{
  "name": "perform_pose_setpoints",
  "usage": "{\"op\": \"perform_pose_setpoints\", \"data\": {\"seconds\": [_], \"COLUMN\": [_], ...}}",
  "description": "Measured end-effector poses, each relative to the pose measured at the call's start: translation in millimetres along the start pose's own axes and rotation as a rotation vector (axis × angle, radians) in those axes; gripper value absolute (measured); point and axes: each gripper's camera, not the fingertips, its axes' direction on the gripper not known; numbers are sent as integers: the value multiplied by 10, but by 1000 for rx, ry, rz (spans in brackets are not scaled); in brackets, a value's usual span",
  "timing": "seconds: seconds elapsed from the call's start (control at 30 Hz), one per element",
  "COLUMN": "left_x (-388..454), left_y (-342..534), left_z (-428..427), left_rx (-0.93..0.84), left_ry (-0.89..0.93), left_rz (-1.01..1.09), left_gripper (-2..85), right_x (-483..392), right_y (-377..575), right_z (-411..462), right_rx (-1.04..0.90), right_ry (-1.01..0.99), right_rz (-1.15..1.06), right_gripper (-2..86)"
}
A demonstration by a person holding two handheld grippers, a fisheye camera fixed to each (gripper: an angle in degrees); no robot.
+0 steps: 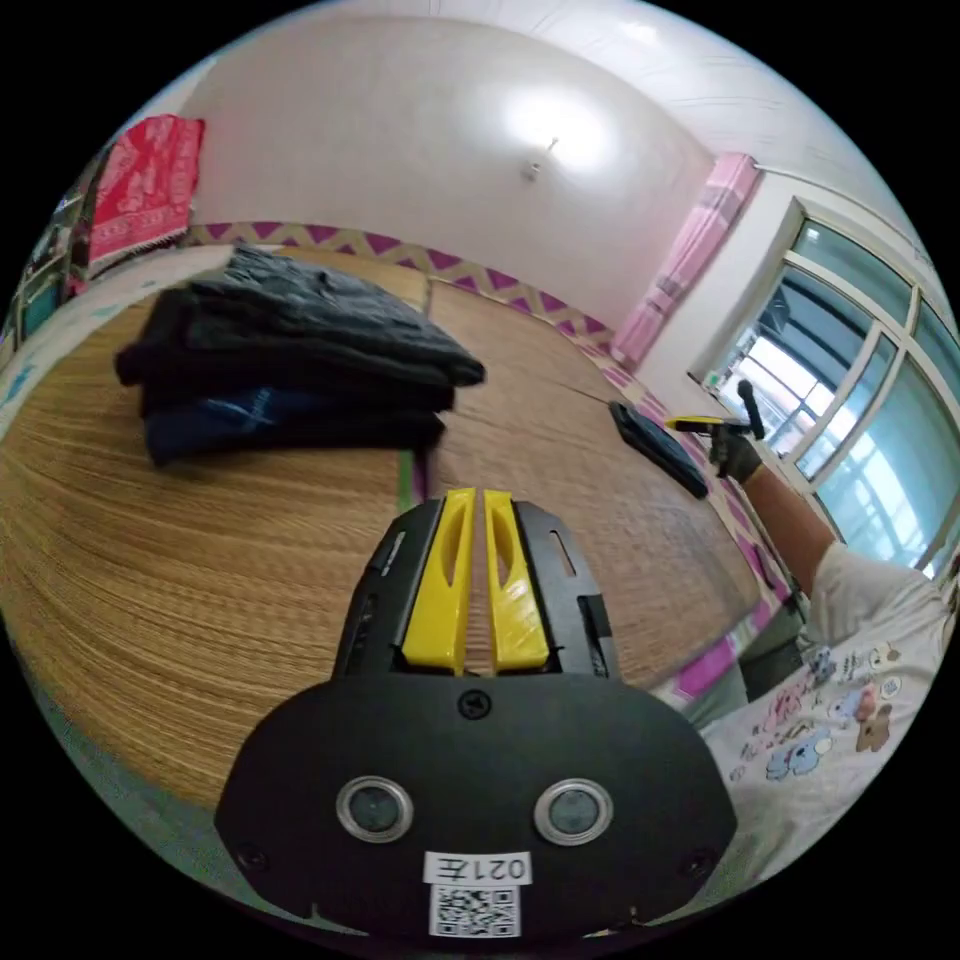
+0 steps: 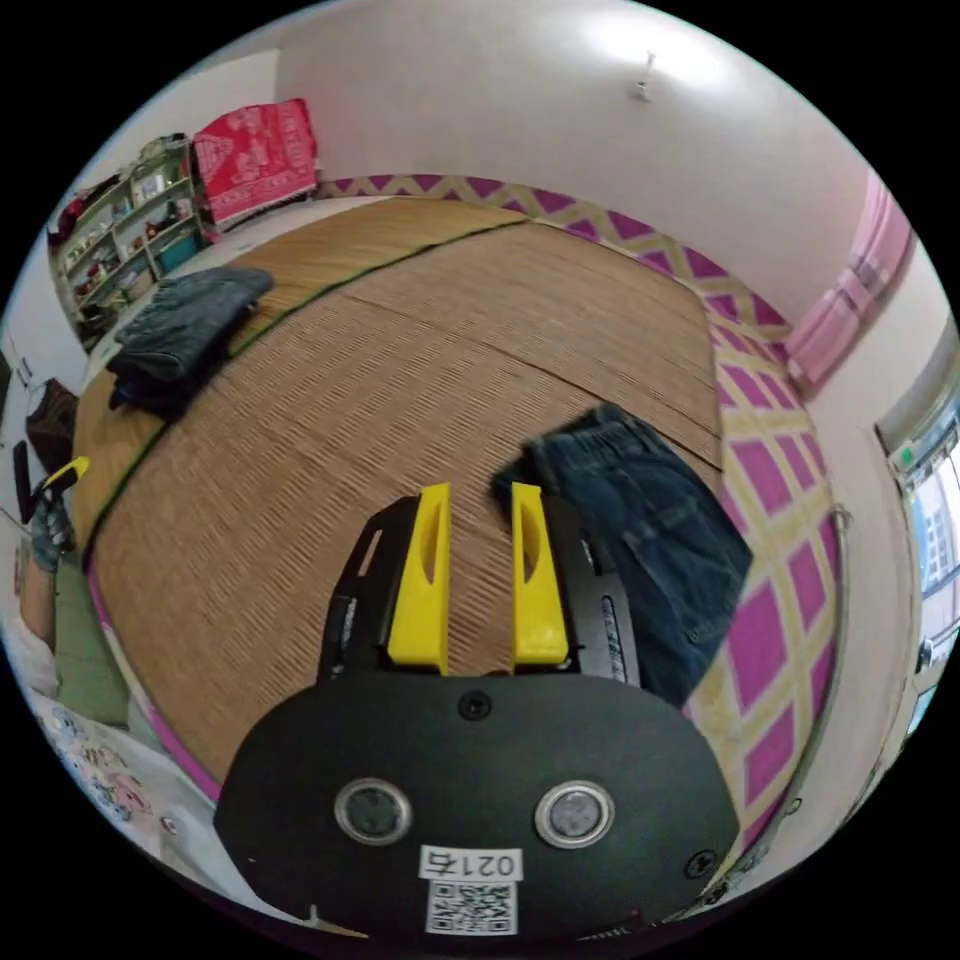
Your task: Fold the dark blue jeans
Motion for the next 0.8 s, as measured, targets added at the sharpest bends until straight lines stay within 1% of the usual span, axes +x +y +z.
{"op": "perform_pose_setpoints", "data": {"seconds": [0.1,0.23,0.37,0.47,0.53,0.67,0.73,0.8], "left_x": [349,705,914,989,1010,1062,1110,1199], "left_y": [225,404,526,597,657,818,877,942], "left_z": [321,619,812,898,942,1024,1053,1093], "left_rx": [-54,-104,-130,-147,-151,-140,-137,-133], "left_ry": [105,138,159,176,171,209,222,238], "left_rz": [35,94,109,113,102,61,56,65], "left_gripper": [-10,-10,-10,-10,-10,-10,-10,-10], "right_x": [159,-130,-378,-444,-480,-551,-533,-552], "right_y": [258,281,100,-53,-106,-120,-56,62], "right_z": [117,491,738,923,927,815,535,258], "right_rx": [-31,-63,-38,-69,-69,-75,-24,11], "right_ry": [85,157,178,220,289,296,261,213], "right_rz": [-46,-218,-292,-290,-265,-249,-170,-139], "right_gripper": [129,154,166,127,77,49,38,35]}}
